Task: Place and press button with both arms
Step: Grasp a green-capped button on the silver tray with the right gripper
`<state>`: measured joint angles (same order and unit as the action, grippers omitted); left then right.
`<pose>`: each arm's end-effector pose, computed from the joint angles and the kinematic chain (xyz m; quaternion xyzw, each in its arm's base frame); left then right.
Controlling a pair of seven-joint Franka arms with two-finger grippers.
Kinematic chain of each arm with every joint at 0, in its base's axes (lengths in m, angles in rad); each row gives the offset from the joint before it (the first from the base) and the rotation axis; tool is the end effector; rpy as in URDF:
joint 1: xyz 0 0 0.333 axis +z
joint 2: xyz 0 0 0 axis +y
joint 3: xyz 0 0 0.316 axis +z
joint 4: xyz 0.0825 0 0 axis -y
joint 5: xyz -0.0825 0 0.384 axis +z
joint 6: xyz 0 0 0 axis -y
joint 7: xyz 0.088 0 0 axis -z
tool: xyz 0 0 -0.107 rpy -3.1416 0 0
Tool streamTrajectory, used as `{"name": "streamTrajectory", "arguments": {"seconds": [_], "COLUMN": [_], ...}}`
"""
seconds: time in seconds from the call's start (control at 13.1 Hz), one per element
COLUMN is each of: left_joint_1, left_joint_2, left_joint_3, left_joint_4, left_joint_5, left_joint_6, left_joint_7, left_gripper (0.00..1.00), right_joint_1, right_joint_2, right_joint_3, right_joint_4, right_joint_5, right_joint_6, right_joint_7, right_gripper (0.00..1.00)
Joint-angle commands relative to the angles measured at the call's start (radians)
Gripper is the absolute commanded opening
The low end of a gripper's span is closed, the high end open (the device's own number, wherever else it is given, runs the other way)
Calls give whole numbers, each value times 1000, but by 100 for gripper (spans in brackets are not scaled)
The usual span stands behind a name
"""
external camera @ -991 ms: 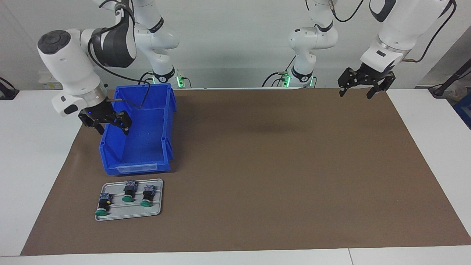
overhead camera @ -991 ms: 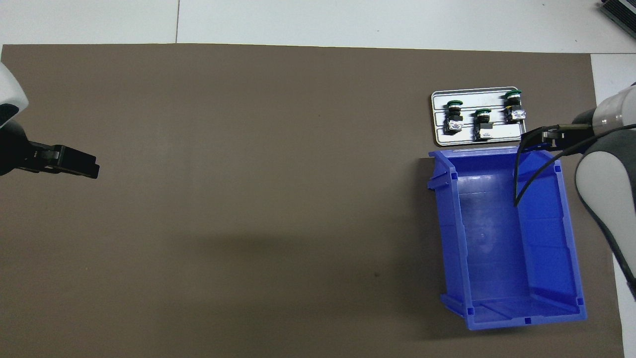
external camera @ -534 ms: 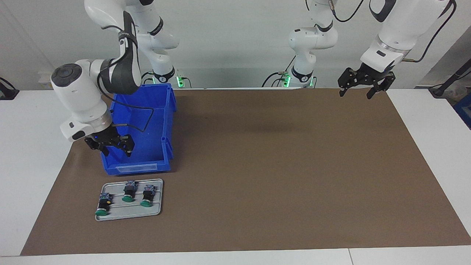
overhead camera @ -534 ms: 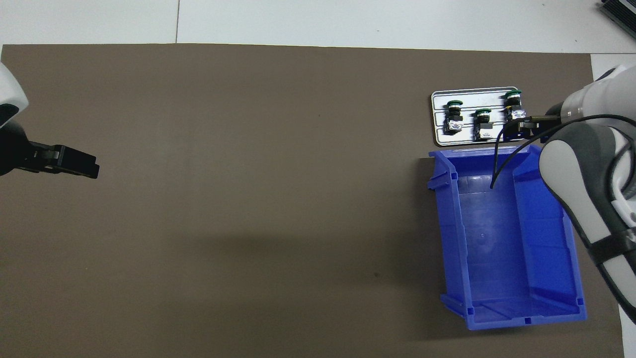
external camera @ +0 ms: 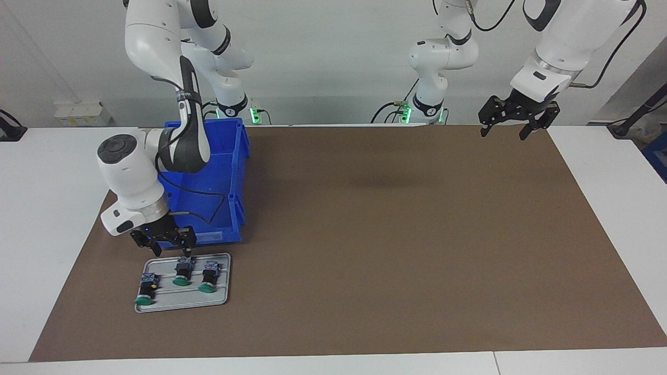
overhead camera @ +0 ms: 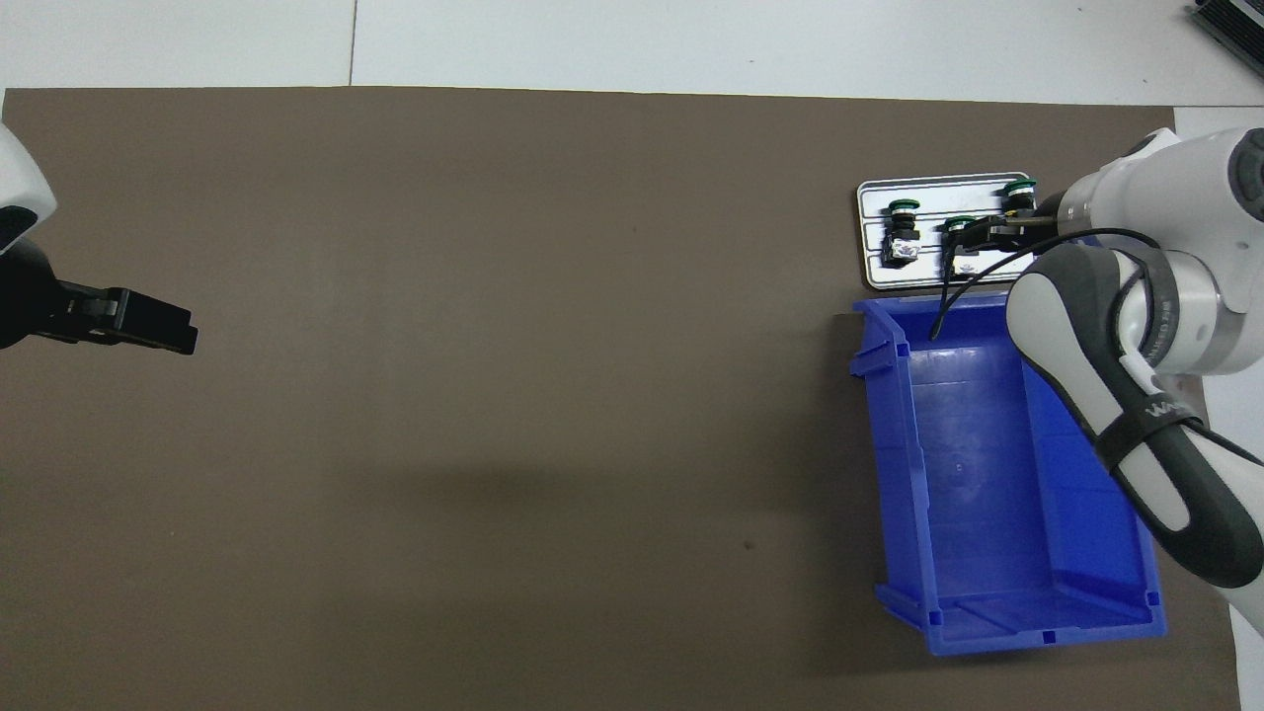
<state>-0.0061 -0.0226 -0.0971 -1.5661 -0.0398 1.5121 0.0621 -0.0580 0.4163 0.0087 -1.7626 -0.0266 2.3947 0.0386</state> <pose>0.5382 -0.0609 0.6340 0.9962 -0.0834 -0.0161 0.0185 0.6735 -0.0340 0.3513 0.9935 -0.0355 0.1077 0.0089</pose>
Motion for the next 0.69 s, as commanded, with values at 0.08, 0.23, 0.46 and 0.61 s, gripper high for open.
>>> {"name": "streamTrajectory", "arguments": {"seconds": [0.08, 0.23, 0.46, 0.61], "left_joint_1": [9, 9, 9, 9], "left_joint_2": [-30, -30, -30, -30], "left_joint_3": [-4, -6, -6, -4], "left_joint_4": [-35, -35, -35, -35], "left_joint_5": [15, 17, 17, 17], "left_joint_6": [11, 11, 11, 11], "left_joint_7": [-1, -1, -1, -1], "left_gripper": [100, 100, 100, 100], "right_joint_1": [-2, -2, 0, 0], "right_joint_2": [61, 85, 85, 85], "right_joint_3": [1, 1, 1, 1], "right_joint_4": [-3, -8, -11, -15], "right_joint_5": [-24, -24, -24, -24], "right_joint_6": [53, 78, 75, 73], "right_joint_7": [49, 53, 53, 52], "right_gripper": [77, 75, 69, 53]}}
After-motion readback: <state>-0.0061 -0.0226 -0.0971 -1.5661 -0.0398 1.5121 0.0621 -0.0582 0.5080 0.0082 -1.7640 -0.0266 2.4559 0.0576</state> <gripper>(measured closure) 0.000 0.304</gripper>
